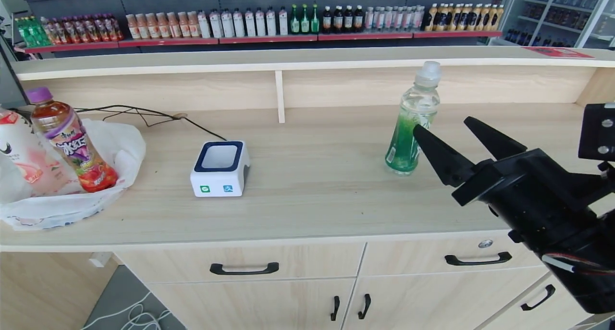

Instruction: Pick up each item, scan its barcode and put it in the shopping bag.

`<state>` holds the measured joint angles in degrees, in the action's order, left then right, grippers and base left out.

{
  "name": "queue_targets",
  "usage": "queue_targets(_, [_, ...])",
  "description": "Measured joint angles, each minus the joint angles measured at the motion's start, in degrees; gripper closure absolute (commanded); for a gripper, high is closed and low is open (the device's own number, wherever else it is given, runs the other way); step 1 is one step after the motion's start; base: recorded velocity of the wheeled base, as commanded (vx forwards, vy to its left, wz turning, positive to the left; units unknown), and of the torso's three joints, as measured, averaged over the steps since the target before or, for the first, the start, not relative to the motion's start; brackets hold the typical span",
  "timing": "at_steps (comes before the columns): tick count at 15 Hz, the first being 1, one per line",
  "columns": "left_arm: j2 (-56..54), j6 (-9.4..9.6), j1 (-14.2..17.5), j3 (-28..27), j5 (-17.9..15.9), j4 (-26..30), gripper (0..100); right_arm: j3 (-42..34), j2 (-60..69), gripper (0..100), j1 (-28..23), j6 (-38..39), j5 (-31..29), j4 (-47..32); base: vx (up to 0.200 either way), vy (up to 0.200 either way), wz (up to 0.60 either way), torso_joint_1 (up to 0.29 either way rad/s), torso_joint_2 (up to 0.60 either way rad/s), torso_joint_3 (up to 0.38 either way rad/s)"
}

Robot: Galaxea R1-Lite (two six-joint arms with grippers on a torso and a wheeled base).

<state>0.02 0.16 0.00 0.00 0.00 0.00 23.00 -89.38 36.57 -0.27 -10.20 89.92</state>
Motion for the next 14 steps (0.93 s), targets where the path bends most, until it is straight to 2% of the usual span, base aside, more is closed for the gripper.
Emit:
queue_targets(4, [0.0,0.0,0.0,0.0,0.0,0.0,0,-1.5,-3.1,0,-1.5,-1.3,0.0,0.0,0.0,0.0,0.0,0.0,0.0,0.0])
queue_targets(8, [0.0,0.02,0.0,0.0,0.0,0.0,0,0.2,-7.6,0,-2.1,-1.3,0.0,-0.1,0.0,0.0,0.0,0.0,0.0,0.0])
queue_targets(14, [0.0,0.02,0.0,0.0,0.0,0.0,0,8.7,-15.6,0,-3.2,-1.6,0.0,0.0,0.0,0.0,0.0,0.0,0.0,0.0])
